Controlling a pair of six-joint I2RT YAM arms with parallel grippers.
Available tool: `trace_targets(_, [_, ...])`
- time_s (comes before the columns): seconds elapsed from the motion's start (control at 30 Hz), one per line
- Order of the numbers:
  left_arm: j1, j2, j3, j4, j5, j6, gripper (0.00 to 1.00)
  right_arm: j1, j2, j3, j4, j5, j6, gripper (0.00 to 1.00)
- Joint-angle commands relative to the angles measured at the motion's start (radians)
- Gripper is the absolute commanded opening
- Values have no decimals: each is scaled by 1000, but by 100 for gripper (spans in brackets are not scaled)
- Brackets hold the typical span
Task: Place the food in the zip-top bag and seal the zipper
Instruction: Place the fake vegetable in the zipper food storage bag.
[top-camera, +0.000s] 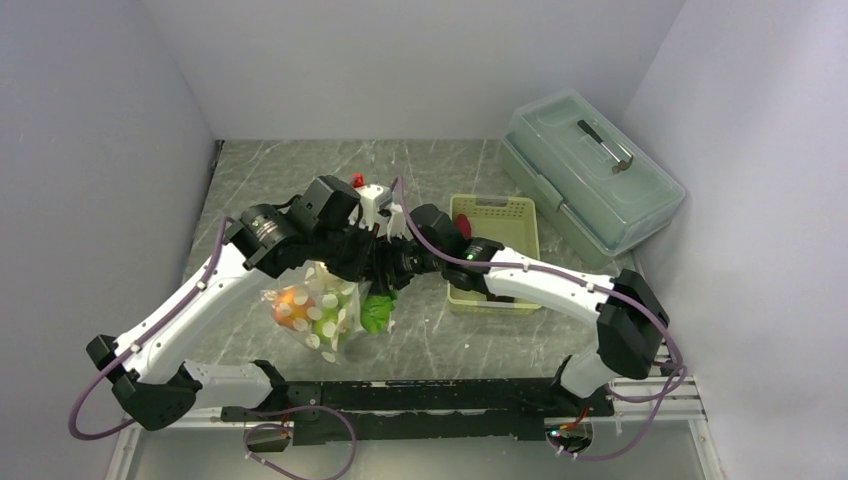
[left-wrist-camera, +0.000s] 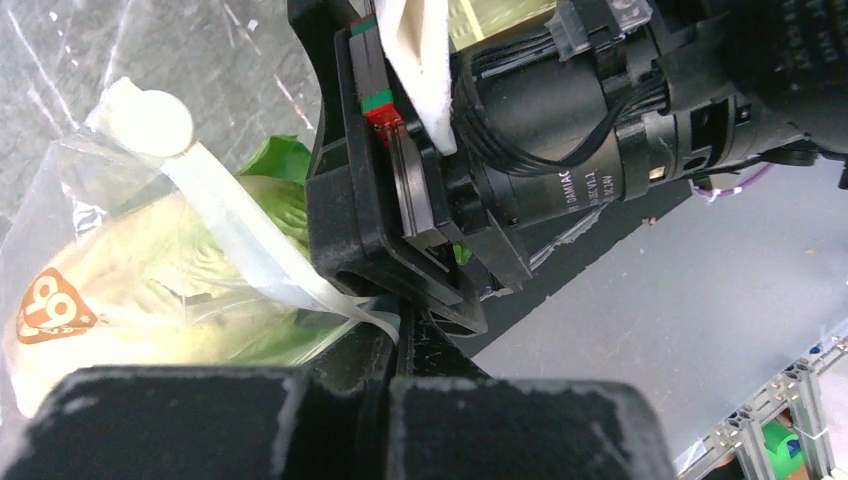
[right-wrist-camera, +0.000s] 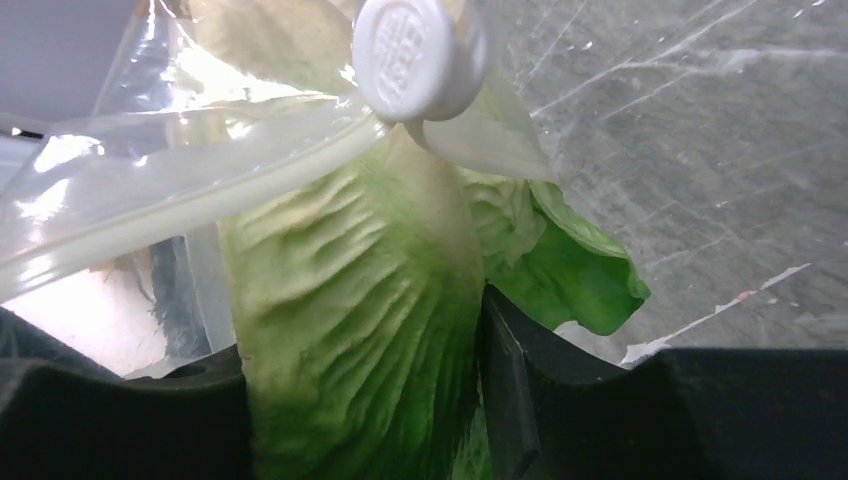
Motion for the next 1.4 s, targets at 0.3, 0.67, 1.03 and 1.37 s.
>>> trace_targets(0.3, [-7,-11,-36,290,79,18,0,34,-180,-5,-99,202,-69,55])
trace_targets(0.67, [10,-13,-41,331,71,35,0,33,-338,-54,-207,365,-130,58])
trace_targets(1.03, [24,-5,-41,359,95,40,0,34,-396,-29,-274,398,-155,59])
trace_targets(1.37, [44,-17,-62,374,112,52,0,34,-444,41,-363,416,-191,63])
